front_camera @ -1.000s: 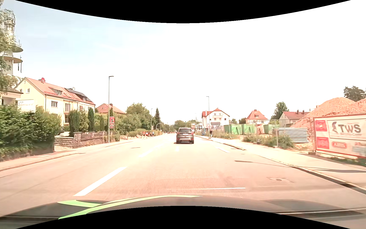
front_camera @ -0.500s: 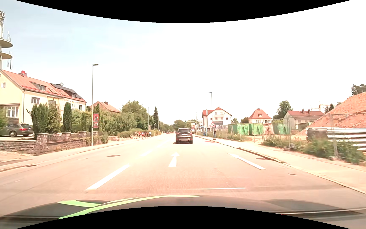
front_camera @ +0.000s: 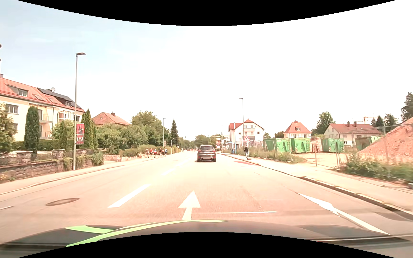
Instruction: Follow the waypoints while adhering to traffic rules and regulations
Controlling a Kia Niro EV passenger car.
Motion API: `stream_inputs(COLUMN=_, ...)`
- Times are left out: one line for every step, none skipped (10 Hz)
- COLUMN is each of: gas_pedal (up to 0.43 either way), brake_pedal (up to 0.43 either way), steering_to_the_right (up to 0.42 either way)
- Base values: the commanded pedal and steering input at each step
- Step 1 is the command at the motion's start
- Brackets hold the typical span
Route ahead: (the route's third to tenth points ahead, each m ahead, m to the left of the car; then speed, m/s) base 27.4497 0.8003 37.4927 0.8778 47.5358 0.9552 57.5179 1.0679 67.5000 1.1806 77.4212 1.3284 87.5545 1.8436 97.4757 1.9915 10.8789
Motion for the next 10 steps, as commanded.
stream_inputs(gas_pedal=0.059, brake_pedal=0.000, steering_to_the_right=0.000)
stream_inputs(gas_pedal=0.059, brake_pedal=0.000, steering_to_the_right=0.000)
stream_inputs(gas_pedal=0.059, brake_pedal=0.000, steering_to_the_right=0.000)
stream_inputs(gas_pedal=0.059, brake_pedal=0.000, steering_to_the_right=0.000)
stream_inputs(gas_pedal=0.059, brake_pedal=0.000, steering_to_the_right=0.000)
stream_inputs(gas_pedal=0.059, brake_pedal=0.000, steering_to_the_right=0.000)
stream_inputs(gas_pedal=0.059, brake_pedal=0.000, steering_to_the_right=0.000)
stream_inputs(gas_pedal=0.059, brake_pedal=0.000, steering_to_the_right=0.000)
stream_inputs(gas_pedal=0.059, brake_pedal=0.000, steering_to_the_right=0.000)
stream_inputs(gas_pedal=0.059, brake_pedal=0.000, steering_to_the_right=0.000)
